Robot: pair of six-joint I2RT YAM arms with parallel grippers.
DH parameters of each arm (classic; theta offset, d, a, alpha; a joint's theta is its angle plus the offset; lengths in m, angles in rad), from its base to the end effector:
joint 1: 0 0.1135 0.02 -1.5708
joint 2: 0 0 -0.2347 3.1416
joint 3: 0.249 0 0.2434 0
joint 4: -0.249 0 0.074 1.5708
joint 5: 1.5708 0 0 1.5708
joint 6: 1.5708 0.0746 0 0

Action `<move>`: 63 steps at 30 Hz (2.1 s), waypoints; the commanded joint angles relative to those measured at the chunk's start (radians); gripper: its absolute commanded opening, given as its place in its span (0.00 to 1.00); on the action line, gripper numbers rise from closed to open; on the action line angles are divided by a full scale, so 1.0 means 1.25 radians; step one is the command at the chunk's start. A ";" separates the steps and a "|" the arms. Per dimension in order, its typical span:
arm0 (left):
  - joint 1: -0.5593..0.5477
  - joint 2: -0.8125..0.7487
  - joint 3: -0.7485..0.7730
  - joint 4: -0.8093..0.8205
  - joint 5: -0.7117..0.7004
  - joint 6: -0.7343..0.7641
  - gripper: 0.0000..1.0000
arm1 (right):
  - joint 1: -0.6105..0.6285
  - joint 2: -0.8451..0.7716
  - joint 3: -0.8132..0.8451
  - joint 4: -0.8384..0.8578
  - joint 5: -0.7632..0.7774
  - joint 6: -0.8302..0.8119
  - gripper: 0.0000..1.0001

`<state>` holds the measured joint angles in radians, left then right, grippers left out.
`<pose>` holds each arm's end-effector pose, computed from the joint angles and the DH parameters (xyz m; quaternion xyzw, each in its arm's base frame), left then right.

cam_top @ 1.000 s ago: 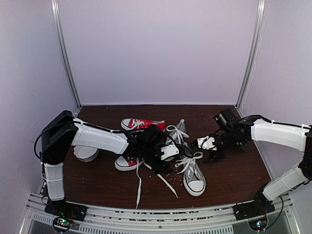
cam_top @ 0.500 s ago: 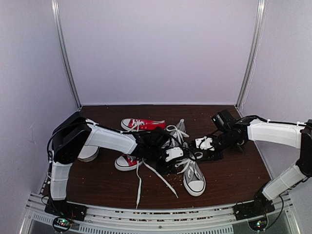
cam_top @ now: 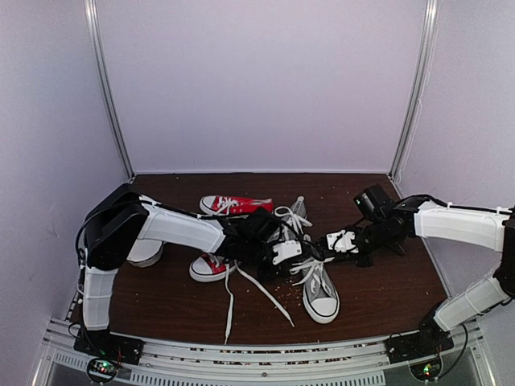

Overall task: Tie the shoes
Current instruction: Adjust the loops with the shoelace on the shoe, then move the shoe to the center of the board.

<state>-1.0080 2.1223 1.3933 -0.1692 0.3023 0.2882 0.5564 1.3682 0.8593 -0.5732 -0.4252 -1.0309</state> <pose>0.2210 -0.3919 0.0874 0.6030 0.7140 -0.2479 0.2553 0.2170 0.1712 0.1555 -0.7120 0.6287 0.1434 0.2780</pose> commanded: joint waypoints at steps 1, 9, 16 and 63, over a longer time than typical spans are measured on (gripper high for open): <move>0.026 -0.067 -0.016 -0.006 -0.059 -0.039 0.00 | 0.007 -0.012 -0.017 -0.023 0.048 -0.013 0.00; 0.042 -0.080 -0.020 -0.006 -0.076 -0.047 0.00 | 0.031 0.022 -0.042 -0.034 0.089 -0.026 0.00; 0.052 -0.071 -0.022 -0.009 -0.093 -0.046 0.00 | 0.040 0.045 -0.054 -0.039 0.115 -0.041 0.00; 0.098 -0.694 -0.421 0.068 -0.615 -0.470 0.98 | 0.098 -0.148 0.028 0.247 0.373 1.098 0.75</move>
<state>-0.9005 1.2289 0.8494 0.1230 -0.2878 -0.0731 0.5362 1.1278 0.8928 -0.0113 -0.2218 0.1387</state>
